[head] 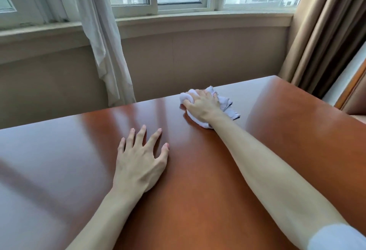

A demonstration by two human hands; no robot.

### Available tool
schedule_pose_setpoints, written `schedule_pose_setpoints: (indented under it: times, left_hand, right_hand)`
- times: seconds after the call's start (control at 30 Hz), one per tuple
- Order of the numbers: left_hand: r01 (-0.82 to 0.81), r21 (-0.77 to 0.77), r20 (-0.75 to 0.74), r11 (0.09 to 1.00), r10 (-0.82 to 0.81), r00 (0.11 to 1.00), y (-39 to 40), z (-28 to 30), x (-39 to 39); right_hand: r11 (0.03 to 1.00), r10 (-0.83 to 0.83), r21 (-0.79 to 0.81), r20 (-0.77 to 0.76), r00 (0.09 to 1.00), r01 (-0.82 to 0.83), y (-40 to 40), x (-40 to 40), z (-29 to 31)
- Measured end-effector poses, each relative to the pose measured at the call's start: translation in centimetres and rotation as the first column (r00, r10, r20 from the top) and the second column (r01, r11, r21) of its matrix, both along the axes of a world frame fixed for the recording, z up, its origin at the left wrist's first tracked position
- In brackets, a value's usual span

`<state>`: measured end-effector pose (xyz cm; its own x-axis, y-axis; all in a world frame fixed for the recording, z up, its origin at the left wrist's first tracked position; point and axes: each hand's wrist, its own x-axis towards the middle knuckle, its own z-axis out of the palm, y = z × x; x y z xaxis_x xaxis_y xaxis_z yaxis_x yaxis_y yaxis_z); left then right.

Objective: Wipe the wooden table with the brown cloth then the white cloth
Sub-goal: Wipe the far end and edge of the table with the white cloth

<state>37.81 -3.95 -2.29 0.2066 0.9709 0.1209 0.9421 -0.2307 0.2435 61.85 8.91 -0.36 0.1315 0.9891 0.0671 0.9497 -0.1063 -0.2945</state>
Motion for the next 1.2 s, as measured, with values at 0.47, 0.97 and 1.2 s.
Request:
schedule_pose_setpoints:
  times: [0.47, 0.97, 1.2]
  left_hand:
    - [0.014, -0.070, -0.011, 0.997, -0.015, 1.000, -0.3, 0.7, -0.1]
    - [-0.017, 0.002, -0.018, 1.000, 0.017, 1.000, 0.0, 0.0, 0.0]
    - [-0.009, -0.019, 0.011, 1.000, 0.009, 1.000, -0.1, 0.6, 0.3]
  right_hand:
    - [0.937, 0.348, -0.027, 0.019, 0.937, -0.347, -29.7, -7.8, 0.3]
    - [0.997, -0.054, -0.046, 0.041, 0.998, 0.056, 3.1, 3.7, 0.6]
    - [0.996, 0.092, 0.019, 0.019, 0.996, -0.092, -5.8, 1.6, 0.3]
